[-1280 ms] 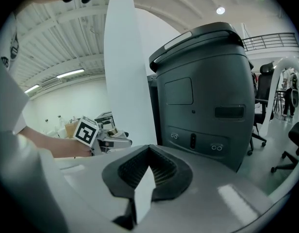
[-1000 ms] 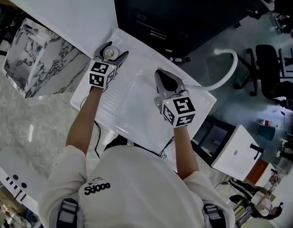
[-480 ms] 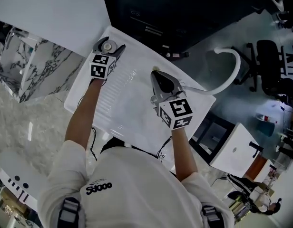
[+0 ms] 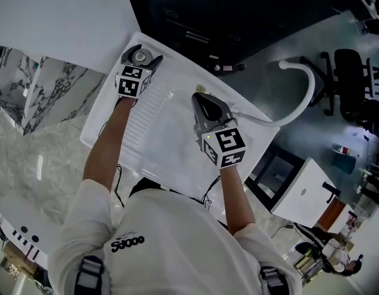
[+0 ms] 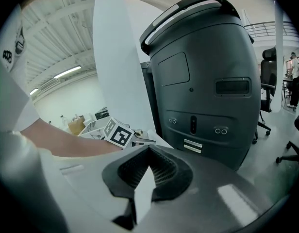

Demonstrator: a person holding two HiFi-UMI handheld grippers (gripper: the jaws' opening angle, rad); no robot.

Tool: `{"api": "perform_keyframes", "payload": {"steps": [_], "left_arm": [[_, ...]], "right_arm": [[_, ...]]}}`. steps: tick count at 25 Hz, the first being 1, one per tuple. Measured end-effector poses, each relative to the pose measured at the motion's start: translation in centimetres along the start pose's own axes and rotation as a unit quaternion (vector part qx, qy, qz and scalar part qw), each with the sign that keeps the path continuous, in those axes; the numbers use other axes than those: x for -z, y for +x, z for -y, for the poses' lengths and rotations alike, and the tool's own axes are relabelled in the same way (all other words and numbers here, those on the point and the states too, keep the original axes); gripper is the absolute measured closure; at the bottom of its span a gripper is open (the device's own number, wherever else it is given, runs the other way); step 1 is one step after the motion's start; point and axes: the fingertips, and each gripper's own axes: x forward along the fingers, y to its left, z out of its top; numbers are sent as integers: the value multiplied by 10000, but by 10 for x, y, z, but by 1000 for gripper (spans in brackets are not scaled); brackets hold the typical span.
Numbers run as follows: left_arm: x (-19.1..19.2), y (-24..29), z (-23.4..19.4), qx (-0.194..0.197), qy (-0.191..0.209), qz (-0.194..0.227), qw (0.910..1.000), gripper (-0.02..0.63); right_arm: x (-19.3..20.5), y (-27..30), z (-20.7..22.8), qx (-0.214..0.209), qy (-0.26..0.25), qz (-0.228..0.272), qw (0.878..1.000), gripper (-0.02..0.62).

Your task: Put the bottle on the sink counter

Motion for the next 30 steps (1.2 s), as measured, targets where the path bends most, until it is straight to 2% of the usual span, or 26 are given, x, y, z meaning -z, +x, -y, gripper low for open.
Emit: {"api": "perform_keyframes", "payload": {"steps": [11,15,18,24,30], "left_arm": [[-6,8,-2,-163,203,140,9996,250],[-9,11,-1,-178,488,269,9983,250],[-8,12,1,-84,560,238,9981,250],[0,9,1,-94,350,53,9993,236],[3,-5,2,-46,11,126,9999,225]], "right_arm": [[6,5,0,-43,80,-61,9999,586],[7,6,-2,-39,113,-72,9999,586],[8,6,-1,-23,153,-81,9998,586],[8,4,-4,-33,126,-62,9999,586],[6,-1,-9,-20,92,-18,10000,586]]}}
